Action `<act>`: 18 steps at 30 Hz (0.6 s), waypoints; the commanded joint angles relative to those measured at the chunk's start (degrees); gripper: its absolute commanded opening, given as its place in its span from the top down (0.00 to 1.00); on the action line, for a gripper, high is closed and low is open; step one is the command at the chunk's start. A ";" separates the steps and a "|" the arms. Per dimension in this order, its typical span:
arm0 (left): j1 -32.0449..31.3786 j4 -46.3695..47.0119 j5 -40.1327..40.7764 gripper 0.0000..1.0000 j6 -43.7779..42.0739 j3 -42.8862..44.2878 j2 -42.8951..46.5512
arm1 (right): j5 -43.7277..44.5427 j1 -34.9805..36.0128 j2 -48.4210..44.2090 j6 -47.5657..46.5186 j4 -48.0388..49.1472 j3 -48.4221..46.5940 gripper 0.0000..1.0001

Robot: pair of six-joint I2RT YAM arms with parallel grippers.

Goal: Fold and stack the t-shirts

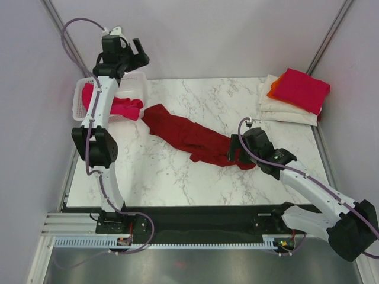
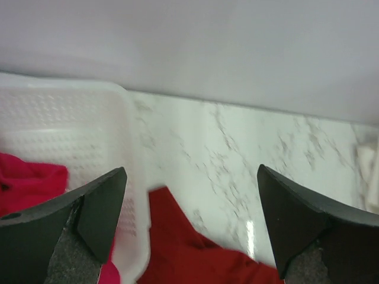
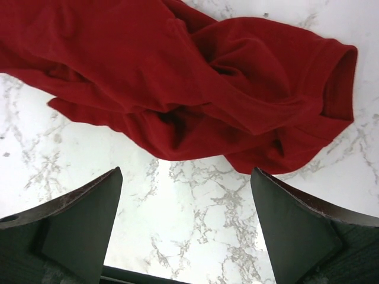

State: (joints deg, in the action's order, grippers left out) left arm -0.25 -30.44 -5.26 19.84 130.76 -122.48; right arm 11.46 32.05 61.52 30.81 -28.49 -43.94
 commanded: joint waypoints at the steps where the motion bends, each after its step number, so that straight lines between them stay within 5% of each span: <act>1: -3.87 -0.77 -2.12 0.02 0.29 -13.66 6.89 | -2.14 0.55 -3.50 1.53 3.18 1.31 0.02; 5: -10.54 -0.85 -1.86 0.02 -4.09 -20.10 6.20 | -6.95 0.64 -5.09 1.19 5.72 5.87 0.02; 9: -11.61 -1.03 -0.99 0.02 -4.10 -22.04 2.60 | -15.22 0.82 -1.41 2.94 19.73 12.56 0.02; 18: -11.44 -1.56 3.67 0.02 -9.64 -19.06 -3.91 | -11.91 0.73 11.95 5.93 37.53 14.24 0.03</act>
State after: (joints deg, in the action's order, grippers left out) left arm -12.08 -32.82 -4.08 14.81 108.55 -126.30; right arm -0.86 32.69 72.27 34.72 -1.74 -29.28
